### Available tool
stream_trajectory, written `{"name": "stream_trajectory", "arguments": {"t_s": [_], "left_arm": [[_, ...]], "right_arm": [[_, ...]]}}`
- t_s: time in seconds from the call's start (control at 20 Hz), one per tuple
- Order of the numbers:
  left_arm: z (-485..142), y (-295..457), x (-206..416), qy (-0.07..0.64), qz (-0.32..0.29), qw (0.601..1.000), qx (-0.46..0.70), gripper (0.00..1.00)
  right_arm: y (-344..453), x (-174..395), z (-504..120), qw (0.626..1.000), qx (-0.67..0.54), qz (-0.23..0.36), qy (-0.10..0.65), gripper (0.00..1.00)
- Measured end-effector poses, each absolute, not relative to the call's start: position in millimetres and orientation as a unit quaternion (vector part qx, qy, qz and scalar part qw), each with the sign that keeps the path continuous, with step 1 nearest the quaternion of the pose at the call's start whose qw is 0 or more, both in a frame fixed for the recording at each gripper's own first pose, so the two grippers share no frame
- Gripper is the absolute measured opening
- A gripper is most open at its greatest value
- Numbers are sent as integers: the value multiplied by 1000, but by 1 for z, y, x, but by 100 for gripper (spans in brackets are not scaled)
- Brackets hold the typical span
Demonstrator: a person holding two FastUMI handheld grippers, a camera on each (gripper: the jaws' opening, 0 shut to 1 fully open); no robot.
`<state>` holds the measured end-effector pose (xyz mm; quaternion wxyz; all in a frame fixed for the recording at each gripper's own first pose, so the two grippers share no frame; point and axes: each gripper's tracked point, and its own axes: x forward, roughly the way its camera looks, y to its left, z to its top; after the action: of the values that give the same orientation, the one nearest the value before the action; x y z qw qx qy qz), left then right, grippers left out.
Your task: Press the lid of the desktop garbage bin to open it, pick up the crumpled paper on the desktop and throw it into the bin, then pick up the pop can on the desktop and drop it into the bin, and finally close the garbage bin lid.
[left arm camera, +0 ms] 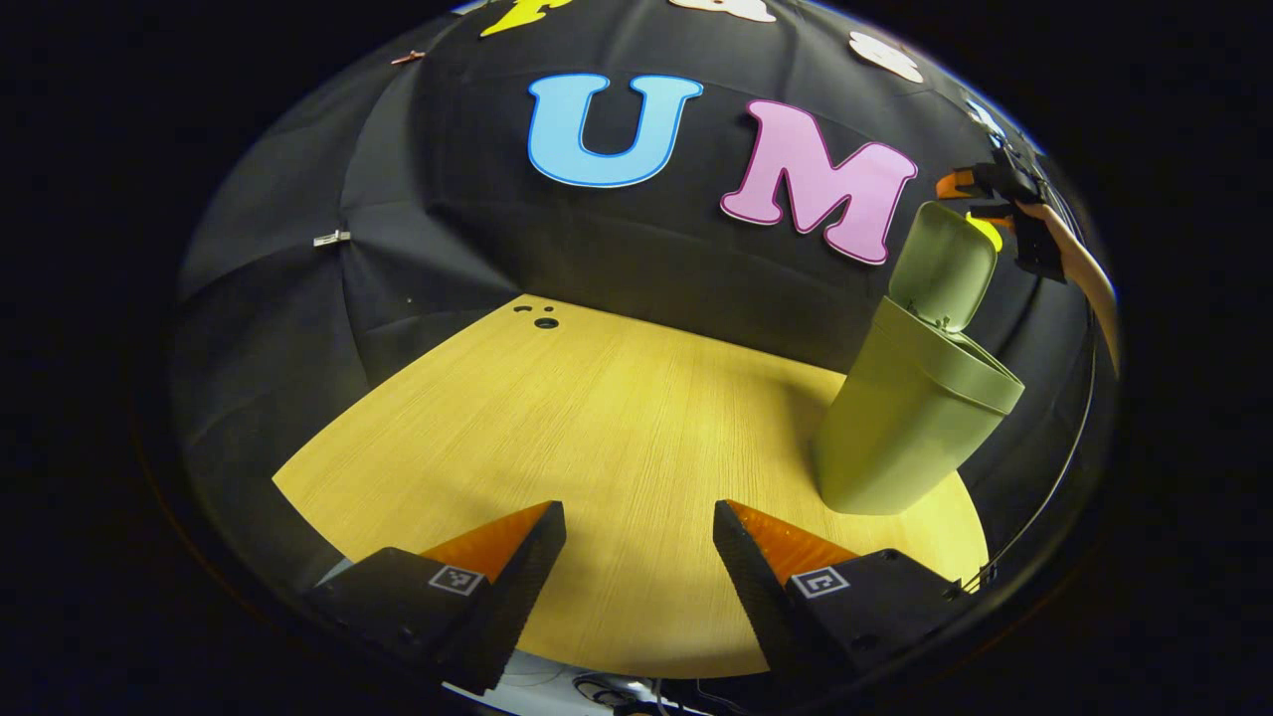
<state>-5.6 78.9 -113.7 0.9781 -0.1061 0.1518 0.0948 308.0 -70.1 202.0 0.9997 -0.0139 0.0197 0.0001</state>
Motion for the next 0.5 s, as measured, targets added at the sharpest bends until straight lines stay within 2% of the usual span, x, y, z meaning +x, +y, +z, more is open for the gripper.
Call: {"name": "stream_trajectory", "arguments": {"t_s": [0.15, 0.5], "left_arm": [[-117, 80, -10, 156, 102, 977, -107, 96], [-121, 76, -12, 165, 95, 977, -102, 96]], "right_arm": [[-67, 312, 185, 999, -8, 13, 48, 98], [-65, 287, 175, 998, 2, 29, 57, 96]]}}
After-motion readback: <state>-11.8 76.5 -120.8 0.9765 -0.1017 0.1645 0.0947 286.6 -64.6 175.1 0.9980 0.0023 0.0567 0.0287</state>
